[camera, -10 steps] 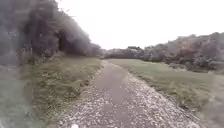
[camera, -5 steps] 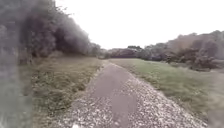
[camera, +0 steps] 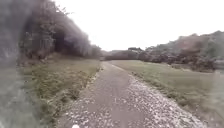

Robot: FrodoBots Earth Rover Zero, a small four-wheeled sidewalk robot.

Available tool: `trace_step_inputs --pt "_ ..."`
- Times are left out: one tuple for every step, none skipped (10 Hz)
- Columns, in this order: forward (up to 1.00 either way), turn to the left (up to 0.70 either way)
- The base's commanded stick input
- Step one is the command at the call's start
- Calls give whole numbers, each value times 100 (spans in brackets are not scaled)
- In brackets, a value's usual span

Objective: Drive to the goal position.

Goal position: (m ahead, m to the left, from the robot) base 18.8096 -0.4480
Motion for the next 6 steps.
trace_step_inputs --pt "85 -4" --pt "85 -2" --pt "85 0" --pt "85 1" --pt "85 1" --pt "85 1"
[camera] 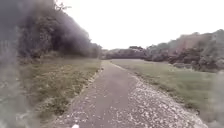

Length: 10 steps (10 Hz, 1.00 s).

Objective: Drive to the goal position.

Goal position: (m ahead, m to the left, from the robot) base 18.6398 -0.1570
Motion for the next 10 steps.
trace_step_inputs --pt "85 1" --pt "85 1" --pt "85 1" --pt "85 1" --pt "85 1" --pt "85 1" --pt "85 1" --pt "85 1" --pt "85 1" --pt "85 1"
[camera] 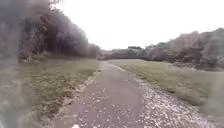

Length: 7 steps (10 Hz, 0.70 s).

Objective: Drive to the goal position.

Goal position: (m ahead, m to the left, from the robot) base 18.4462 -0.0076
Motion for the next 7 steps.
trace_step_inputs --pt "85 1" --pt "85 -8" --pt "85 -19" --pt "85 -24" --pt "85 -26" --pt "85 -14" --pt "85 -6"
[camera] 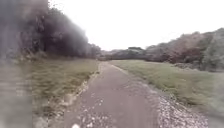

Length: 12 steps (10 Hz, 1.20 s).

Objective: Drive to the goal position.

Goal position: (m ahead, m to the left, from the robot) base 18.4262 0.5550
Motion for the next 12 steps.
trace_step_inputs --pt "85 1" --pt "85 1" --pt "85 1" --pt "85 1" --pt "85 1" --pt "85 1" --pt "85 1" --pt "85 1" --pt "85 1" --pt "85 1" --pt "85 1" --pt "85 1"
